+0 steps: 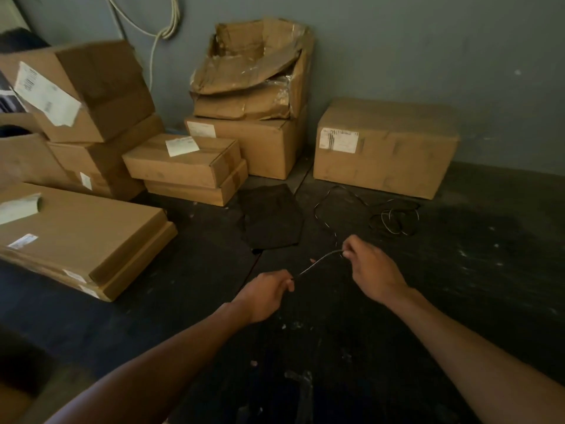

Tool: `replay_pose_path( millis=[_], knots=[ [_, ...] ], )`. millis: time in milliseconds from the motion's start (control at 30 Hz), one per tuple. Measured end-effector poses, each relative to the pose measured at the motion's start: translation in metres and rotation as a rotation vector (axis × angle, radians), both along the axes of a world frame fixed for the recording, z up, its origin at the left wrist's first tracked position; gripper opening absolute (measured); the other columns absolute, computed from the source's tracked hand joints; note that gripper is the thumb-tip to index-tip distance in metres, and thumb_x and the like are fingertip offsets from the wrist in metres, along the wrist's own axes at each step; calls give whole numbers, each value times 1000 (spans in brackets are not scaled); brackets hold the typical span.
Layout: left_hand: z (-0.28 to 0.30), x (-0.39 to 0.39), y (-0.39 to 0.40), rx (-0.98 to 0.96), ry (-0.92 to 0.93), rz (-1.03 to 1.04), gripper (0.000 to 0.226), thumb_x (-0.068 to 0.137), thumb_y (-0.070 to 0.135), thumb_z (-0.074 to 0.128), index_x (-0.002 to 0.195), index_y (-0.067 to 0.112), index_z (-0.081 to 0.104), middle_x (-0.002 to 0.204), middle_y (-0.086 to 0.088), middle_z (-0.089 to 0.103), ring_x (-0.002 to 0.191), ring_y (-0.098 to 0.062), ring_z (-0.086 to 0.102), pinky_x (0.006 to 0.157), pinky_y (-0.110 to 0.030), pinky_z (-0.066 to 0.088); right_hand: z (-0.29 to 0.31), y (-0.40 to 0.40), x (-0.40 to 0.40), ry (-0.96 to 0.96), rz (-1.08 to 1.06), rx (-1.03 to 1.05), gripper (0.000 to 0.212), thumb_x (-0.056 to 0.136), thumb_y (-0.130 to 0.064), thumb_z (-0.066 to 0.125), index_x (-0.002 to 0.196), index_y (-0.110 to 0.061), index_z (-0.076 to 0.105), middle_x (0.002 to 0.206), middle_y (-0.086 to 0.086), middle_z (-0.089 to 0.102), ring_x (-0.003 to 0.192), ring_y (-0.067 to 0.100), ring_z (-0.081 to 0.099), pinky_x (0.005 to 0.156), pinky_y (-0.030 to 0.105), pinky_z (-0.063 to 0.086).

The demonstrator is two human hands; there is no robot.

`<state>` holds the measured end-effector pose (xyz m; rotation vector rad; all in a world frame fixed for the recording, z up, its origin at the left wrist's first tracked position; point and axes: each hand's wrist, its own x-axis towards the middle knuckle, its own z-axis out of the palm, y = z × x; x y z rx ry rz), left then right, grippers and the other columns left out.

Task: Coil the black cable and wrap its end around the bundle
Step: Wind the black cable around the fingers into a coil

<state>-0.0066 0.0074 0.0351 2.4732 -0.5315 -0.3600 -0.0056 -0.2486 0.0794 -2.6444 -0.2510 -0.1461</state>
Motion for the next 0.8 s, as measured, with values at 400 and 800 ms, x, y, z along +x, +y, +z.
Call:
replay_pose_path(
  millis=[400,800],
  knots=[
    [49,17,1,-263,9,126,26,104,30,39,91,23,61,72,2,54,64,-12,51,64,-35,48,56,-46,28,-140,-266,381,16,100,-18,48,111,-28,55,97,0,62,87,13,61,72,32,52],
    [130,28,-47,-588,279,21,31,104,34,36,96,18,62,61,9,43,54,-4,42,60,-25,42,83,-26,19,-101,81,247,19,95,-26,57,105,-43,57,95,-22,59,88,-7,58,70,13,42]
  ],
)
